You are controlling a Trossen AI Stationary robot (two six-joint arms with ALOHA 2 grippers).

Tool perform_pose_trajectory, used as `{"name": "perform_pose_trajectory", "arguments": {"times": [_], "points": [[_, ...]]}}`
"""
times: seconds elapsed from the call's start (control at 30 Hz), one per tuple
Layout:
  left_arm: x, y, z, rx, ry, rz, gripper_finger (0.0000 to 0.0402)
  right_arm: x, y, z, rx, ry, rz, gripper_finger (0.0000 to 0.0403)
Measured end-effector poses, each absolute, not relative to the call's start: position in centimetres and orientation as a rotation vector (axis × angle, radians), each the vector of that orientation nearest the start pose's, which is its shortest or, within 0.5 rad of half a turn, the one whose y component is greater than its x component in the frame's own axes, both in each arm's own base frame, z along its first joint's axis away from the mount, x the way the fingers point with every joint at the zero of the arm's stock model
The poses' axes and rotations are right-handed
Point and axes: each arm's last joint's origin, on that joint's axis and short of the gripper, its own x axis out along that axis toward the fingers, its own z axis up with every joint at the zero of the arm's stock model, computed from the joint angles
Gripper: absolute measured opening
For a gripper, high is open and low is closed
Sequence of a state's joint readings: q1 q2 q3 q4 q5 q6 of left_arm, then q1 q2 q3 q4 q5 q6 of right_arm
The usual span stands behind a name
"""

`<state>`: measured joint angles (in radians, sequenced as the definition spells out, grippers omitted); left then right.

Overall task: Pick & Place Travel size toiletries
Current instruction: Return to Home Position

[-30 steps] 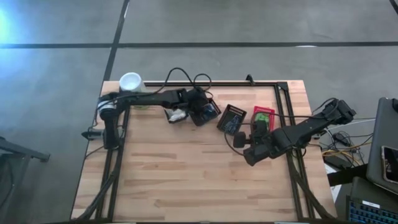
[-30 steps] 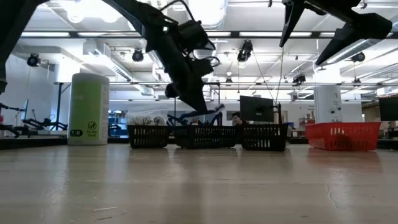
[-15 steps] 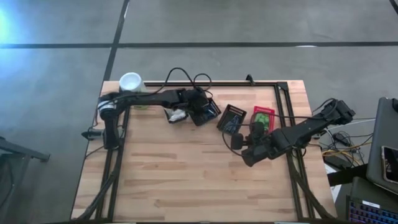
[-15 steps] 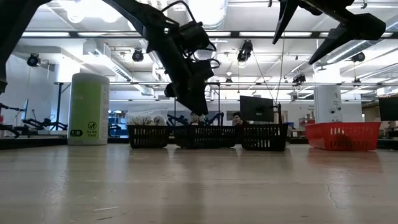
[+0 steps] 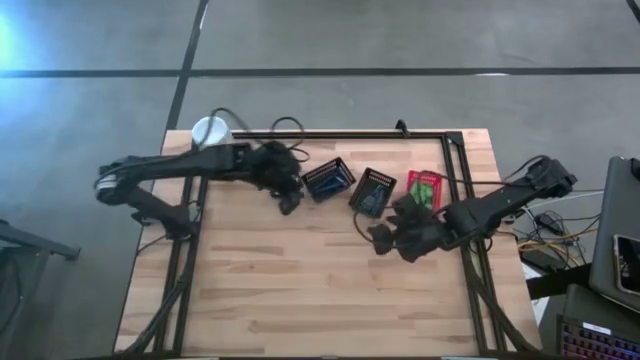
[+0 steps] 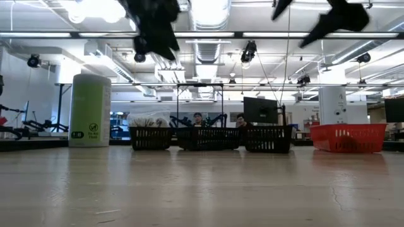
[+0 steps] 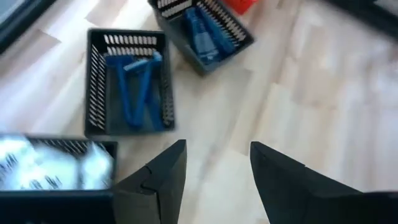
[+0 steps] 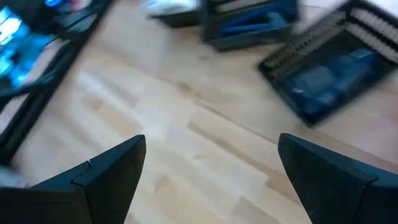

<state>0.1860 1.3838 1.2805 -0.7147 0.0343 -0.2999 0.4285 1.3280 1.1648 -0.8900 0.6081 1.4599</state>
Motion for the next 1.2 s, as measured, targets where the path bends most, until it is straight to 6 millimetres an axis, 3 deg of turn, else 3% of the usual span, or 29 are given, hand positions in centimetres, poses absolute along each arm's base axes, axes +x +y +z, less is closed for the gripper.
{"name": "perform_pose_trajectory", "arguments": {"times": [0.17, 0.3, 0.4, 0.63, 0.9, 1.2], "points": [[24.2, 3.5, 33.3, -0.453, 0.729, 0.237, 0.0181, 24.2, 6.9, 31.1, 0.843, 0.611, -0.525, 0.0364], [21.5, 2.1, 31.5, -0.498, 0.709, 0.091, 0.0181, 25.1, 4.6, 29.9, 0.832, 0.515, -0.321, 0.0364], [19.5, 1.2, 30.7, -0.527, 0.614, -0.044, 0.0181, 24.8, 2.8, 29.4, 0.851, 0.386, -0.161, 0.0363], [13.2, 0.5, 31.2, -0.614, 0.348, -0.049, 0.0181, 19.6, -0.2, 28.8, 0.781, 0.219, -0.055, 0.0364], [7.2, 0.1, 31.5, -0.503, 0.082, -0.082, 0.0181, 13.1, -0.7, 29.2, 0.661, -0.021, 0.009, 0.0364], [4.2, -0.1, 30.2, -0.321, -0.2, -0.114, 0.0181, 11.6, -0.2, 25.3, 0.435, -0.336, 0.107, 0.0364]]}}
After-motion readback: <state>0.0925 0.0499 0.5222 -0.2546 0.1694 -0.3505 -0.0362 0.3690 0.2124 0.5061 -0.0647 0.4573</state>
